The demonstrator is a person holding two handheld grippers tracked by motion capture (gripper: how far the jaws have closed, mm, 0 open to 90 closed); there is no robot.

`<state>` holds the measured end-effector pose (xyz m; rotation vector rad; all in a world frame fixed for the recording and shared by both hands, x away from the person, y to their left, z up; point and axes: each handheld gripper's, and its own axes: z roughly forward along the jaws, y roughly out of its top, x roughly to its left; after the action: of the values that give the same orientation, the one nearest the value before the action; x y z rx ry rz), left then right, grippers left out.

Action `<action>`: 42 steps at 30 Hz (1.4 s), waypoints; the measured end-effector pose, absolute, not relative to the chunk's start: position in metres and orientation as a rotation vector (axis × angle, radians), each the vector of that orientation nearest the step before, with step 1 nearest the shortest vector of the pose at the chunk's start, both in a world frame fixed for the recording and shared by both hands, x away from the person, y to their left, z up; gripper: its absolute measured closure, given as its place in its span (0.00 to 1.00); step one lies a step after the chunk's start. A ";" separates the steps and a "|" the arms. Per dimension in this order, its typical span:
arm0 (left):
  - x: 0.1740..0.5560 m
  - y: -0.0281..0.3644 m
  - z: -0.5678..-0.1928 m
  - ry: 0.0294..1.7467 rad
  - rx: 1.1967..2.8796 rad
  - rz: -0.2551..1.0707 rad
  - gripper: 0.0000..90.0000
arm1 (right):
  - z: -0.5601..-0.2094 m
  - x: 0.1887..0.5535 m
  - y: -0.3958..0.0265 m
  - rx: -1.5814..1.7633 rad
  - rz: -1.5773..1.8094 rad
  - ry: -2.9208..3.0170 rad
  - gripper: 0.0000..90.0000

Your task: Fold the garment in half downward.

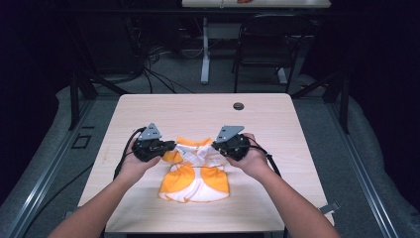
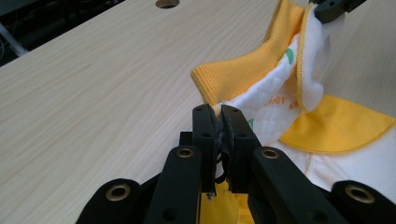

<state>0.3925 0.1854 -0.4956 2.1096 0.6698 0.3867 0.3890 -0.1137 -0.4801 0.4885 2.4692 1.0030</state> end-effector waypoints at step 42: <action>0.339 0.190 -0.537 0.599 2.162 0.294 0.94 | -0.526 0.327 -0.115 0.432 1.019 2.595 0.95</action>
<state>0.3395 0.1901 -0.5372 2.1621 0.5993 0.2939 0.3270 -0.1148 -0.5259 0.4315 2.5951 1.0190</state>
